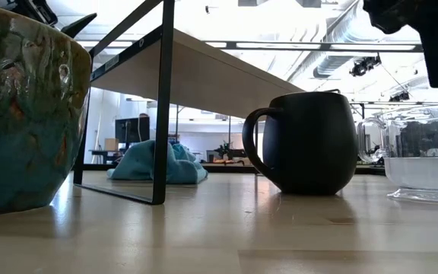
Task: Stack small to large cups/mugs on shelf
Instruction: Put the transparent mug on the shelf
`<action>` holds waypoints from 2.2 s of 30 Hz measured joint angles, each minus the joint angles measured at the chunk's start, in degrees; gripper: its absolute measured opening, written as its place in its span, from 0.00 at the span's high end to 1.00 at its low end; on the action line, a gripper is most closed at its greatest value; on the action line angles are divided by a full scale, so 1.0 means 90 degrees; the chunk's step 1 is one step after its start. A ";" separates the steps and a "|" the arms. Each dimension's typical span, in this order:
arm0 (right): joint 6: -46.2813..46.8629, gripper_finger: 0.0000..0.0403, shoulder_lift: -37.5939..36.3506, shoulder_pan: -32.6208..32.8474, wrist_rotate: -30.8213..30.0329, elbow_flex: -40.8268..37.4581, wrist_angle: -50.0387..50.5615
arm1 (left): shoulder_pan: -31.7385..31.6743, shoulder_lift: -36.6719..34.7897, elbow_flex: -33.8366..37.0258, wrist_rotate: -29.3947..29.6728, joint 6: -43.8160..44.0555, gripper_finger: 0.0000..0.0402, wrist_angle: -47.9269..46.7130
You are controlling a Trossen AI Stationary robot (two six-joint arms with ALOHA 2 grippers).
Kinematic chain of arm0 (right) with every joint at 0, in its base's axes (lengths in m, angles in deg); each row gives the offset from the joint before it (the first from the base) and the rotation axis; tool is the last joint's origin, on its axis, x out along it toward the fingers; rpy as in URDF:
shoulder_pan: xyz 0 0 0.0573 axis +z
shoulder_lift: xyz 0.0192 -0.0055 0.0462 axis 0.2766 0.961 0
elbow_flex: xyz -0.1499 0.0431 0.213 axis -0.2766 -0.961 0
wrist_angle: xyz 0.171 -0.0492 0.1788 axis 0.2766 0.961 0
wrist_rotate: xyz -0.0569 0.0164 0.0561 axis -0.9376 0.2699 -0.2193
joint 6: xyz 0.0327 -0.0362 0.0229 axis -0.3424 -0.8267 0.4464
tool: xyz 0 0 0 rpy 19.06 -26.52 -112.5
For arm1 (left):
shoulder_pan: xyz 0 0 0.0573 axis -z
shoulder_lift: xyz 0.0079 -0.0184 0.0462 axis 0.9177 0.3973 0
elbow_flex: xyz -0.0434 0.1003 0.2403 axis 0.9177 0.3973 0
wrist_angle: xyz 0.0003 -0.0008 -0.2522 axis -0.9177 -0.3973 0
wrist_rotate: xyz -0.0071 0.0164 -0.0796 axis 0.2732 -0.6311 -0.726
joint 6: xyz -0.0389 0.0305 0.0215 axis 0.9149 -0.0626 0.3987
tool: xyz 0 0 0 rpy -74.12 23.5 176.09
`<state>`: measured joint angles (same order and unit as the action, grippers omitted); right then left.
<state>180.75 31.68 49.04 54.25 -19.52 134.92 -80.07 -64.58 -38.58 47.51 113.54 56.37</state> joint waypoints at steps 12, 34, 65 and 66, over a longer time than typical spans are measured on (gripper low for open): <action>0.1074 0.84 0.0000 0.0004 0.0449 0.0000 -0.0001 | 0.0000 0.0000 0.0000 0.0000 0.0000 0.50 0.0000; 0.1686 0.84 0.0000 -0.0013 0.0419 -0.0644 -0.0746 | 0.0000 0.0000 0.0000 0.0000 0.0000 0.50 0.0000; 0.1157 0.84 0.0000 -0.0346 0.0464 -0.0648 -0.0484 | 0.0000 0.0000 0.0000 0.0024 0.0000 0.50 -0.0002; 0.1155 0.84 0.0000 -0.0346 0.0478 -0.0648 -0.0485 | 0.0000 0.0000 0.0000 0.0024 0.0000 0.50 -0.0002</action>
<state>191.14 31.68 45.92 58.55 -25.36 130.55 -80.07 -64.58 -38.58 47.73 113.54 56.36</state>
